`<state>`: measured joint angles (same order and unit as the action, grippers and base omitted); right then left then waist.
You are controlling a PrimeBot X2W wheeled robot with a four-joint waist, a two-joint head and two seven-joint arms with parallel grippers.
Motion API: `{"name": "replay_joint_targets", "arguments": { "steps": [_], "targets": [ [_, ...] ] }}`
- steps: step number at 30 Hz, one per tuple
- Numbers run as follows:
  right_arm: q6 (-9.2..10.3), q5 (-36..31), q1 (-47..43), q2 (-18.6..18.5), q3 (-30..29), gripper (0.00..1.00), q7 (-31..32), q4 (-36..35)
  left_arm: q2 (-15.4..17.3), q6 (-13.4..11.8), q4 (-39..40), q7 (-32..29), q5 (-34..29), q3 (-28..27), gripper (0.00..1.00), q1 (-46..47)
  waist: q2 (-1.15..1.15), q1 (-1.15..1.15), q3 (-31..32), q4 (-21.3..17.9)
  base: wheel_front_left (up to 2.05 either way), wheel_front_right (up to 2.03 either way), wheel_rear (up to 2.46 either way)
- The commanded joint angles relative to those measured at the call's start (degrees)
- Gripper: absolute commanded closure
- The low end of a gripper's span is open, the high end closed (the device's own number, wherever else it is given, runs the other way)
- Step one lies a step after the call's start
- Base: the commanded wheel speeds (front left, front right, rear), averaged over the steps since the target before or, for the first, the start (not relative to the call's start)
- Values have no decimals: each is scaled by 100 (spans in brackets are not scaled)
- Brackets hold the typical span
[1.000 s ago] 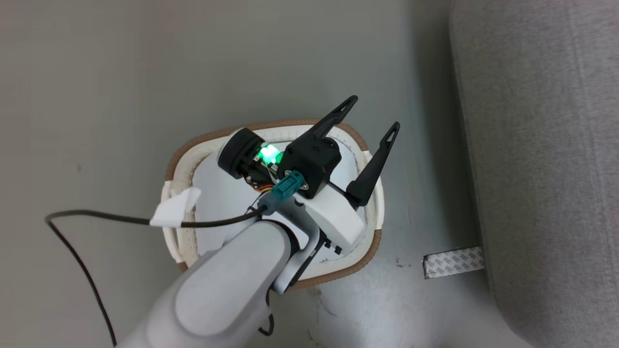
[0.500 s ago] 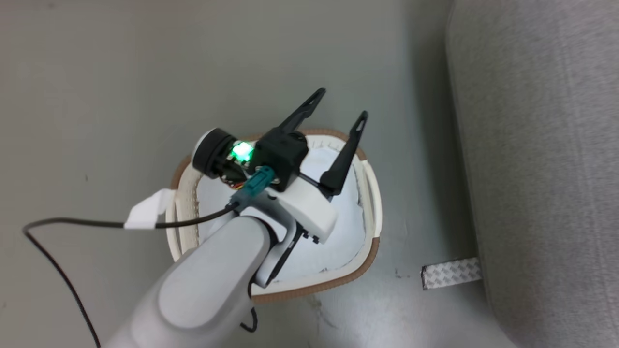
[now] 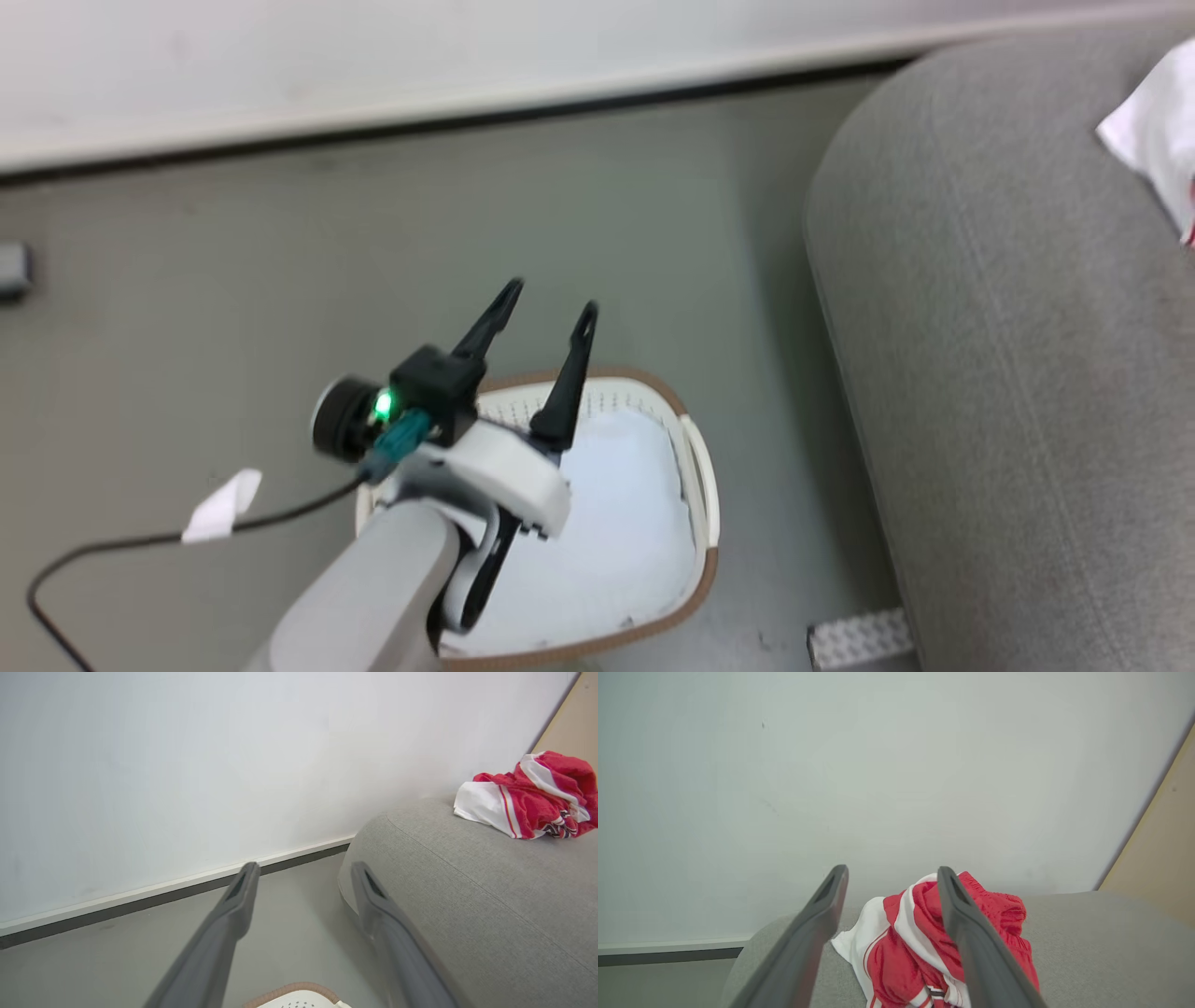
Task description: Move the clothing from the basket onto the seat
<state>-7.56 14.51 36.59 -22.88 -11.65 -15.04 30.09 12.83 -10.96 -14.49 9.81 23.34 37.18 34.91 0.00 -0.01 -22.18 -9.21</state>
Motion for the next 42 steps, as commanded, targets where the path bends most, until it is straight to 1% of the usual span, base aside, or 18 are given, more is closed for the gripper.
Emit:
{"name": "replay_joint_targets", "arguments": {
  "steps": [1,7,10,13,16,19,24,32,37,42],
  "targets": [
    [15,26,-344,89,53,0,-20,-261,5,-17,-62,136,169,-68,0,-239,0,1,628,189,0,0,0],
    [15,-147,-1140,374,311,0,-19,-973,86,-154,-284,382,301,-244,0,-758,0,1,1270,441,0,0,0],
    [15,-304,-1500,571,304,0,-18,-1236,117,-231,-382,447,372,-340,0,-1004,0,1,1509,551,0,0,0],
    [15,-376,-1854,792,314,0,-19,-1373,151,-329,-453,495,429,-486,0,-1258,0,1,1717,660,0,0,0],
    [15,-502,-2224,961,459,0,-19,-1469,150,-455,-495,530,406,-627,0,-1523,0,1,1914,762,0,0,0],
    [15,-615,-2594,1174,549,0,-19,-1516,130,-476,-507,531,432,-758,0,-1794,0,1,2075,842,0,0,0],
    [15,-681,-3012,1518,665,0,-19,-1510,83,-402,-431,537,270,-943,0,-2183,0,1,2241,900,0,0,0],
    [15,-928,-3486,1858,894,0,-19,-1368,-113,-326,-317,536,-10,-1453,0,-2748,0,1,2443,840,0,0,0],
    [15,-989,-3569,1925,954,0,-19,-1282,-271,-206,-260,535,-217,-1746,0,-2992,0,1,2491,855,0,0,0],
    [15,-991,-3500,1956,946,0,-19,-1217,-397,-96,-256,535,-404,-1921,0,-3127,0,1,2508,913,0,0,0]
  ]
}}
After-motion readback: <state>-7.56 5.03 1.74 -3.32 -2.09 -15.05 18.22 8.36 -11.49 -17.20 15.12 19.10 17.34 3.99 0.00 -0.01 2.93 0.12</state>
